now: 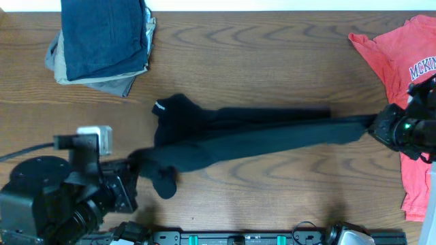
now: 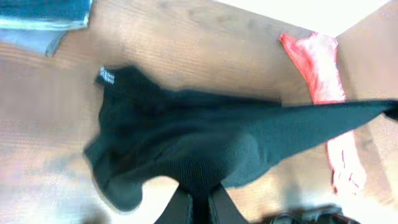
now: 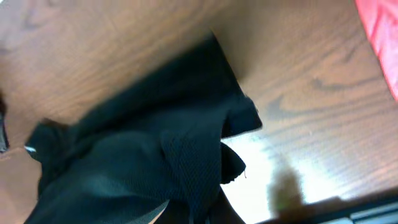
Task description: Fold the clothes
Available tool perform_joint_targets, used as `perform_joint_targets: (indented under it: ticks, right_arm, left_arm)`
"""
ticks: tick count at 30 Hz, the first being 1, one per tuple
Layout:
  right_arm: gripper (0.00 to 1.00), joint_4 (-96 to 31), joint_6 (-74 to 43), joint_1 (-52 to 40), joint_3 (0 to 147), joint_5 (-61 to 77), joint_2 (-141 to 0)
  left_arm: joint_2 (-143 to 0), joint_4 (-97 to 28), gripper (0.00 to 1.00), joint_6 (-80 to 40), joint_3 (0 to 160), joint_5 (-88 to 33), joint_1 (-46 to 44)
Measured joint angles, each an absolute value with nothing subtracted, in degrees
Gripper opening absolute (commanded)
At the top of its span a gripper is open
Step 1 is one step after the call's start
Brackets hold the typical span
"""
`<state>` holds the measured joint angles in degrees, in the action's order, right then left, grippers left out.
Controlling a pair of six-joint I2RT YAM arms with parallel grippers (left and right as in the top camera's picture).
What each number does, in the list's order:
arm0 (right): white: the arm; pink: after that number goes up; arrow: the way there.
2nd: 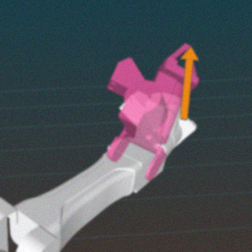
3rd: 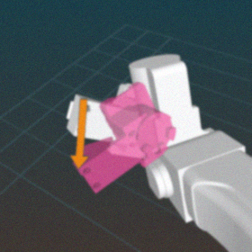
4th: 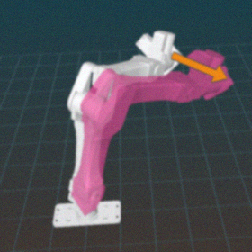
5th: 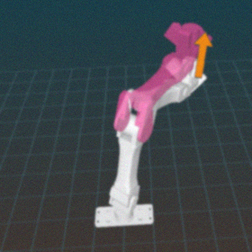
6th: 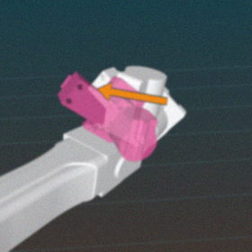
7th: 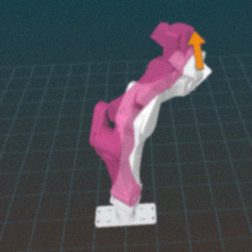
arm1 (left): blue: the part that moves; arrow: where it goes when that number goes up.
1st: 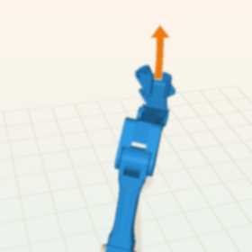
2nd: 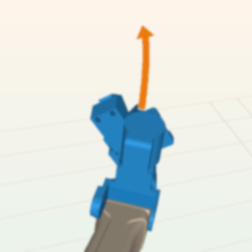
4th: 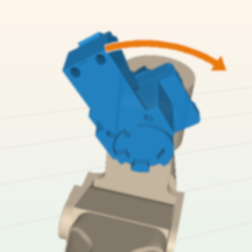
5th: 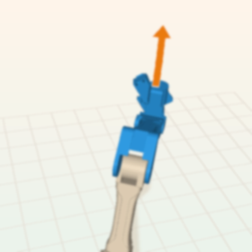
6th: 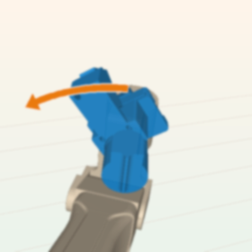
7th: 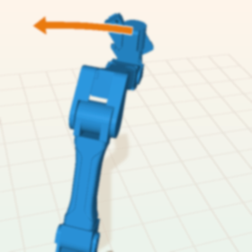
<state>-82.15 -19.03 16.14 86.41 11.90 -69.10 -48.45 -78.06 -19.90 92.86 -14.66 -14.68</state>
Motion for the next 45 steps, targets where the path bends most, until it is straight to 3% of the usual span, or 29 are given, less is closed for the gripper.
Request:
perform_joint_targets:
  ticks: [6,12,16,23,29,36,45]
  right_arm:
    - [0.01,-71.96,-19.86,13.32,86.50,12.86,-72.12]
    - [0.02,-51.22,-23.18,11.94,86.54,15.97,-76.99]
    - [0.01,-49.10,-23.83,11.94,91.44,18.46,-78.83]
    - [0.02,-60.51,-23.00,16.80,116.64,18.46,-79.05]
    - [0.02,-70.87,-20.34,19.68,124.36,18.28,-75.35]
    - [0.01,-77.25,-17.47,19.55,112.31,18.17,-79.79]
    - [0.01,-75.09,-14.90,18.65,89.21,18.00,-83.20]
  left_arm:
    - [-55.37,-63.96,0.06,-19.90,89.54,-12.78,-14.68]
    - [-73.08,-43.16,0.06,-18.92,89.56,-8.10,-14.68]
    - [-82.76,-40.32,0.06,-18.26,96.57,-7.03,-14.68]
    - [-84.73,-42.59,0.06,-15.64,123.59,-6.44,-14.68]
    - [-78.46,-57.69,0.06,-13.85,132.00,-5.96,-14.68]
    - [-88.64,-73.67,0.06,-13.43,123.96,-6.28,-14.68]
    - [-100.82,-79.11,0.06,-13.78,103.04,-9.28,-14.68]
